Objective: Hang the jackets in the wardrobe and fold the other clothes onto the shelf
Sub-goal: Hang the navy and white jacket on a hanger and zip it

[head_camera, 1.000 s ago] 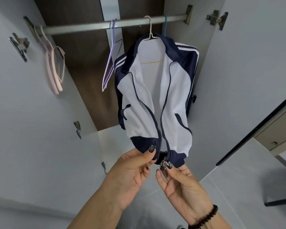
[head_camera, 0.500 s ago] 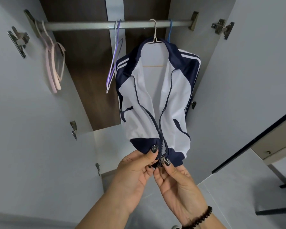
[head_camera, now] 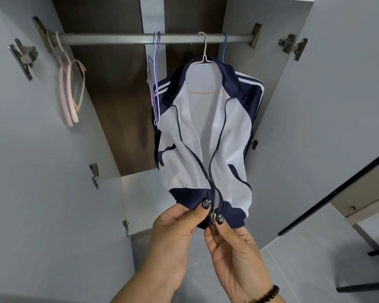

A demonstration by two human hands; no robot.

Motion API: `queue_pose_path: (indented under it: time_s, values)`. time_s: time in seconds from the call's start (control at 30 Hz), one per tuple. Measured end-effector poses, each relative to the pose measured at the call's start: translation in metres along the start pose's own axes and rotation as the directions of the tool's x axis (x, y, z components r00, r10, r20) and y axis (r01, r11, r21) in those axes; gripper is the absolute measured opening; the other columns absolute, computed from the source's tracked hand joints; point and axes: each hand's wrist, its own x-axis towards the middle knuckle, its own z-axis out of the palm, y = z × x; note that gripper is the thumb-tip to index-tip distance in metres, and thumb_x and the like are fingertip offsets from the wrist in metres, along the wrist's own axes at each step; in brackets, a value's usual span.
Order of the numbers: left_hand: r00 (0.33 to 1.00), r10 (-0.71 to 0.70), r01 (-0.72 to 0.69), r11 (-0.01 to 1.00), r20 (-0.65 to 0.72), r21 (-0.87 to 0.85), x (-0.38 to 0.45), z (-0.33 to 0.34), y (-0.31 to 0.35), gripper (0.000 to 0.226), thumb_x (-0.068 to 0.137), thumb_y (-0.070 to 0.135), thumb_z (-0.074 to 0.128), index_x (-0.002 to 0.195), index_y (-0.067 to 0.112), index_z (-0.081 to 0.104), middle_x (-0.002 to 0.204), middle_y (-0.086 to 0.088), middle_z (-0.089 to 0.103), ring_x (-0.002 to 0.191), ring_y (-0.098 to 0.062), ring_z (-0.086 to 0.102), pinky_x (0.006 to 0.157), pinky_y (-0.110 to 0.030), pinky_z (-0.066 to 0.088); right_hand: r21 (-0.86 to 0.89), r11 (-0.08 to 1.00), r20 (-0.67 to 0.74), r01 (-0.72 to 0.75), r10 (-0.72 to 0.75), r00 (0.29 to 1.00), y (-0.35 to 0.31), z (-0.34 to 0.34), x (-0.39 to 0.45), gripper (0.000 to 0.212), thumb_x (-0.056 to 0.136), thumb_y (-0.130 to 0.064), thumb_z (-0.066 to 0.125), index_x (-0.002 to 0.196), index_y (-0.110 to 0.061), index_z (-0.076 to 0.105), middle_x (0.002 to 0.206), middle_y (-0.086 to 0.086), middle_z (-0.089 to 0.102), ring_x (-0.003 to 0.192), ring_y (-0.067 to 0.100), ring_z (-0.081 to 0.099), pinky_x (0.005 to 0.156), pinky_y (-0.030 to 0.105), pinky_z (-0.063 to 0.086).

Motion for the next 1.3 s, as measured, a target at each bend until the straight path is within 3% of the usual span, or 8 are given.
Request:
queue_pose_path:
  time_s: [0.23,0.37,0.53,0.67,0.73,0.83,0.97,1.3]
  values:
    - [0.999,-0.033,0.037,0.994,-0.042,0.101,0.0,-0.003,-0.008,0.043,0.055,0.028,0.08,0.096,0.015,0.079,0.101,-0.012,0.075,0.097,-0.022,0.063,0.096,-0.036,0.043,-0.007,1.0,-0.135,0.016,-0.017,0.991,0.0,0.003,-0.001,0.024,0.061,0.001,0.068,0.082,-0.007,0.077,0.084,0.008,0.074,0.067,0.012,0.069,0.062,0.022,0.057]
    - [0.993,-0.077,0.094,0.976,-0.094,0.198,0.005,-0.009,-0.009,0.039,0.052,0.019,0.089,0.089,0.011,0.079,0.093,-0.025,0.069,0.086,-0.026,0.052,0.088,-0.044,0.043,-0.054,0.999,-0.197,-0.003,-0.008,0.98,0.0,0.0,-0.001,0.027,0.061,0.0,0.069,0.087,-0.006,0.073,0.082,0.007,0.072,0.061,0.01,0.065,0.056,0.02,0.055]
    - [0.985,-0.138,0.163,0.935,-0.102,0.315,0.014,-0.02,-0.004,0.027,0.052,0.025,0.081,0.073,0.008,0.077,0.058,-0.003,0.052,0.06,-0.015,0.038,0.067,-0.03,0.033,-0.107,0.992,-0.228,-0.069,0.043,0.973,0.002,-0.004,0.001,0.022,0.06,-0.001,0.07,0.081,-0.007,0.074,0.074,0.006,0.07,0.054,0.009,0.061,0.052,0.019,0.053]
    - [0.983,-0.158,0.182,0.91,-0.093,0.372,0.017,-0.029,0.0,0.032,0.052,0.029,0.081,0.08,0.013,0.079,0.077,-0.015,0.071,0.071,-0.016,0.052,0.074,-0.032,0.037,-0.217,0.94,-0.238,-0.263,0.211,0.948,-0.005,-0.002,0.003,0.005,0.08,-0.006,0.066,0.08,-0.002,0.069,0.068,0.01,0.066,0.053,0.013,0.06,0.049,0.021,0.052]
    - [0.984,-0.153,0.178,0.905,-0.095,0.386,0.018,-0.031,0.001,0.035,0.053,0.032,0.081,0.082,0.013,0.079,0.088,-0.021,0.072,0.076,-0.018,0.054,0.077,-0.033,0.037,-0.3,0.876,-0.252,-0.378,0.309,0.917,-0.01,-0.002,0.005,0.025,0.089,-0.019,0.061,0.074,-0.002,0.072,0.069,0.011,0.067,0.051,0.014,0.059,0.046,0.023,0.05]
    - [0.987,-0.132,0.158,0.878,-0.087,0.452,0.022,-0.036,0.002,0.031,0.053,0.033,0.084,0.076,0.014,0.078,0.066,-0.005,0.064,0.064,-0.011,0.053,0.068,-0.025,0.038,-0.426,0.755,-0.25,-0.499,0.432,0.867,-0.015,-0.001,0.008,0.041,0.091,-0.032,0.053,0.066,-0.004,0.071,0.059,0.007,0.058,0.043,0.015,0.05,0.043,0.022,0.041]
    - [0.991,-0.115,0.135,0.848,-0.071,0.513,0.027,-0.047,0.002,0.006,0.07,0.023,0.081,0.067,0.02,0.077,0.06,0.006,0.064,0.053,-0.002,0.052,0.053,-0.01,0.039,-0.475,0.705,-0.249,-0.526,0.466,0.849,-0.021,-0.001,0.014,0.04,0.093,-0.017,0.052,0.054,-0.012,0.057,0.053,0.0,0.041,0.038,0.011,0.034,0.038,0.018,0.026]
    - [0.975,-0.154,0.216,0.825,-0.159,0.522,0.04,-0.057,-0.008,0.01,0.076,0.017,0.079,0.077,0.007,0.076,0.054,0.008,0.055,0.044,-0.002,0.043,0.049,-0.016,0.035,-0.528,0.643,-0.276,-0.554,0.487,0.829,-0.033,0.015,0.054,0.037,0.086,-0.004,0.05,0.051,-0.015,0.049,0.051,-0.004,0.037,0.034,0.006,0.027,0.033,0.014,0.021]
